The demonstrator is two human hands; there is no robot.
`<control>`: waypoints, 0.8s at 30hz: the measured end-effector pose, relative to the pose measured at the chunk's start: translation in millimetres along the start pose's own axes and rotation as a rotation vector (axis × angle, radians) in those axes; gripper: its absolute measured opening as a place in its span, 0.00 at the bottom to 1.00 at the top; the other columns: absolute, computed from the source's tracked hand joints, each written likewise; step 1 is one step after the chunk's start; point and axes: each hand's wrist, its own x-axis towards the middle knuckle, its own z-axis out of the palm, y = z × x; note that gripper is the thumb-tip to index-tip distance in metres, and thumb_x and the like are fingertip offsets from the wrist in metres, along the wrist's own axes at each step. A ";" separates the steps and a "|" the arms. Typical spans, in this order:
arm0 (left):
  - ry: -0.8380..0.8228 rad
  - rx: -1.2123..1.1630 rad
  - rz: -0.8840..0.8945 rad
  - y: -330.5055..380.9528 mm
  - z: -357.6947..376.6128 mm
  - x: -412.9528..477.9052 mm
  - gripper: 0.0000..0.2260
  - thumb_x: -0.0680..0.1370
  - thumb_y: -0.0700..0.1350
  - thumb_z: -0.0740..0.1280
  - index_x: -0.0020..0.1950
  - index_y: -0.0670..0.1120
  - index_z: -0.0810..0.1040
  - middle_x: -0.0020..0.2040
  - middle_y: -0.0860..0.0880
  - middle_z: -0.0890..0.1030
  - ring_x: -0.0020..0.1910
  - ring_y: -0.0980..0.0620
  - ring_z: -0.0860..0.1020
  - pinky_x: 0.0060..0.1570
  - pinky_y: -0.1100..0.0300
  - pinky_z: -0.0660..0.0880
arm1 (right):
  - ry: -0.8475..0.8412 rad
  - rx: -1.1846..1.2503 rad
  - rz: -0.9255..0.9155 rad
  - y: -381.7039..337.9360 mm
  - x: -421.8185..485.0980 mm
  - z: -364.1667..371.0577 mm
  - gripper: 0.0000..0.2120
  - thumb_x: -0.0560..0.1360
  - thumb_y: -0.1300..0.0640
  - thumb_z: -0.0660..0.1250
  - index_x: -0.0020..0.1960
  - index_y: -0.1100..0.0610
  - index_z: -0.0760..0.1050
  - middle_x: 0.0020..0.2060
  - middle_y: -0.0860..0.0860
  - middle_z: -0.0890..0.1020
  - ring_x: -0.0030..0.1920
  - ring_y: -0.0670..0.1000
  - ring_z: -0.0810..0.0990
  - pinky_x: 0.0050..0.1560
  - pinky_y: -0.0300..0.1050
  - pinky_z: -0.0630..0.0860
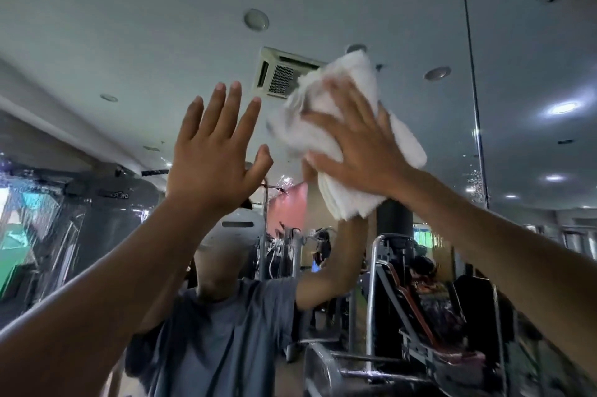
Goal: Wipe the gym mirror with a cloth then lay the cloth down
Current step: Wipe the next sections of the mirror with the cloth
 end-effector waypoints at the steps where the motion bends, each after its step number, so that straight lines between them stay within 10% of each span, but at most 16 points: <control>1: -0.002 -0.001 -0.003 0.4 -0.3 0.5 0.32 0.81 0.59 0.48 0.82 0.46 0.55 0.82 0.41 0.53 0.81 0.44 0.50 0.78 0.50 0.41 | -0.049 -0.036 -0.120 6.8 -11.4 -0.5 0.33 0.74 0.30 0.51 0.77 0.37 0.53 0.81 0.52 0.46 0.80 0.54 0.41 0.72 0.74 0.48; 5: -0.018 0.005 -0.050 8.3 -0.6 -7.3 0.31 0.82 0.58 0.47 0.83 0.45 0.53 0.82 0.41 0.50 0.82 0.44 0.48 0.78 0.47 0.41 | -0.164 -0.132 -0.258 51.1 -13.8 -19.7 0.37 0.72 0.26 0.52 0.77 0.38 0.52 0.80 0.52 0.54 0.78 0.54 0.51 0.69 0.73 0.55; 12: -0.015 0.034 0.000 10.0 0.0 -32.8 0.32 0.81 0.59 0.49 0.82 0.43 0.55 0.81 0.38 0.53 0.81 0.41 0.50 0.78 0.45 0.43 | 0.098 -0.096 0.350 -14.3 38.8 0.1 0.34 0.77 0.30 0.47 0.79 0.44 0.55 0.79 0.51 0.56 0.78 0.56 0.55 0.70 0.65 0.56; 20: 0.020 -0.010 -0.011 7.1 -1.1 -33.0 0.32 0.81 0.60 0.49 0.81 0.44 0.58 0.81 0.40 0.55 0.81 0.42 0.52 0.78 0.49 0.42 | -0.070 -0.107 -0.393 27.4 -25.4 -4.1 0.33 0.74 0.35 0.56 0.76 0.42 0.57 0.77 0.56 0.62 0.75 0.56 0.57 0.67 0.69 0.56; 24: 0.019 -0.021 0.004 7.0 -2.2 -33.9 0.32 0.80 0.59 0.51 0.81 0.44 0.59 0.81 0.40 0.55 0.81 0.42 0.52 0.78 0.48 0.43 | 0.041 -0.038 0.089 48.2 5.2 -16.4 0.33 0.70 0.36 0.53 0.75 0.41 0.59 0.75 0.53 0.64 0.73 0.56 0.61 0.65 0.67 0.64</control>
